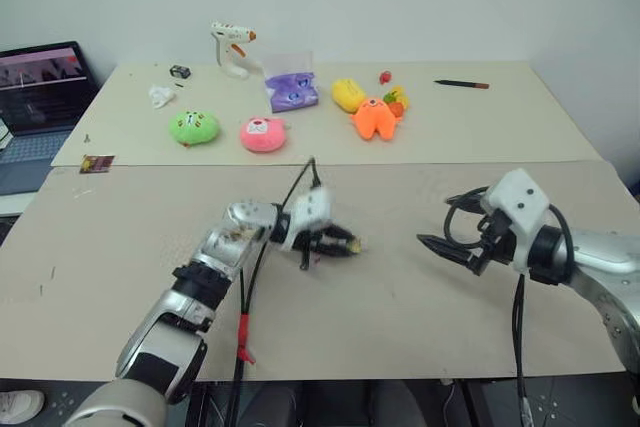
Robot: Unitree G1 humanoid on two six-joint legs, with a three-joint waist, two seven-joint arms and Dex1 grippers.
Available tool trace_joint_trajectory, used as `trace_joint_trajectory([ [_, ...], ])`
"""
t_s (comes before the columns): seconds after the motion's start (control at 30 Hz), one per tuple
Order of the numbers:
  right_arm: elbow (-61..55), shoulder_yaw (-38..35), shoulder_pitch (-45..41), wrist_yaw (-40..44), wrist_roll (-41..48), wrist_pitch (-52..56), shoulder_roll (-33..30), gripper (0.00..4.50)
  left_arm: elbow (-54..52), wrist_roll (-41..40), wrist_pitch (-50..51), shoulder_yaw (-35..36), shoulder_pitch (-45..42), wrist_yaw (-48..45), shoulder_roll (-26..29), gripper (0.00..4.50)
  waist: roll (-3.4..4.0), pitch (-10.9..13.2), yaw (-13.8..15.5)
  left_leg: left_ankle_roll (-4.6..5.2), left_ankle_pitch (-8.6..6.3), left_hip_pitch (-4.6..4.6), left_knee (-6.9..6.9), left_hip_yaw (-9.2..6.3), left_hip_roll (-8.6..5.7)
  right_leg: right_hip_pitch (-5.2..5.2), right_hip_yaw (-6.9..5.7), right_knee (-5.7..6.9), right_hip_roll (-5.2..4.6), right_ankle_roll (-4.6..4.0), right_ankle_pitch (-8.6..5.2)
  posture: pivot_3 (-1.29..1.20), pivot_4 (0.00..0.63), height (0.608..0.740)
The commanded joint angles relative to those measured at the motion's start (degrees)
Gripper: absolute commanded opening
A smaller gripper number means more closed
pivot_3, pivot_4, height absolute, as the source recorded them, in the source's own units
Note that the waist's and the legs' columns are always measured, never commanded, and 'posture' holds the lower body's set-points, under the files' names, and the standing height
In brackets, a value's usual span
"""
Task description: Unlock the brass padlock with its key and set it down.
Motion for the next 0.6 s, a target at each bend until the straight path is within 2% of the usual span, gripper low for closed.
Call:
trace_joint_trajectory([
  [0.03,0.4,0.2,-6.2,2.1,-2.2,-5.5,-2.0,4.50,-5.1,-8.2,17.8,3.1,-3.5,-4.0,5.8,0.81,0.01,0.0,-0.5,0.01,-0.01,0.02,0.00,0.00,-0.01,0.02,0.00,0.02,0.00,0.06,-0.03,0.00,0.150,0.740],
  [0.17,1.9,0.8,-9.9,4.4,0.3,-5.5,-1.3,4.50,-6.2,-13.6,32.5,0.0,-2.5,-13.0,15.9,0.81,0.06,0.0,-1.8,0.02,-0.02,0.31,-0.27,0.04,0.03,0.08,-0.05,0.34,0.03,0.08,-0.05,0.00,0.150,0.740],
  [0.23,2.8,0.7,-11.9,6.4,4.2,-4.4,0.3,4.50,-3.1,-16.2,39.0,-1.1,-1.6,-18.4,20.7,0.81,0.04,0.0,-2.0,0.02,-0.02,0.25,-0.25,0.05,0.04,0.00,-0.05,0.37,0.06,0.08,-0.05,0.00,0.150,0.740],
  [0.3,3.6,1.4,-13.6,8.0,6.6,-3.8,1.6,4.50,-1.2,-16.8,41.2,-2.5,-0.5,-21.4,23.5,0.81,0.03,0.0,-2.2,0.01,-0.01,0.21,-0.22,0.05,0.04,0.00,-0.04,0.35,0.07,0.07,-0.05,0.00,0.150,0.740],
  [0.37,7.3,1.9,-15.2,8.0,7.0,-4.7,3.8,4.50,-4.9,-16.7,39.4,-5.1,1.7,-22.3,26.4,0.81,0.02,0.0,-2.1,0.00,-0.01,0.23,-0.18,0.04,0.04,0.04,-0.04,0.33,0.06,0.07,-0.05,0.00,0.150,0.740],
  [0.5,21.7,-0.2,-14.8,15.1,3.6,-11.1,0.4,4.50,-8.6,-22.3,45.3,-2.1,2.3,-22.3,27.2,0.81,-0.07,0.0,-0.7,0.06,-0.04,0.27,-0.17,0.03,0.00,0.10,0.00,0.29,-0.03,0.07,-0.04,0.00,0.150,0.740],
  [0.6,30.9,-4.0,-20.2,15.8,4.2,-12.7,-1.4,4.50,-11.0,-24.6,47.4,0.9,5.1,-18.7,26.3,0.81,-0.06,0.0,-0.3,0.14,-0.10,0.23,-0.13,0.02,-0.05,-0.03,0.01,0.15,-0.03,0.07,-0.04,0.00,0.150,0.740],
])
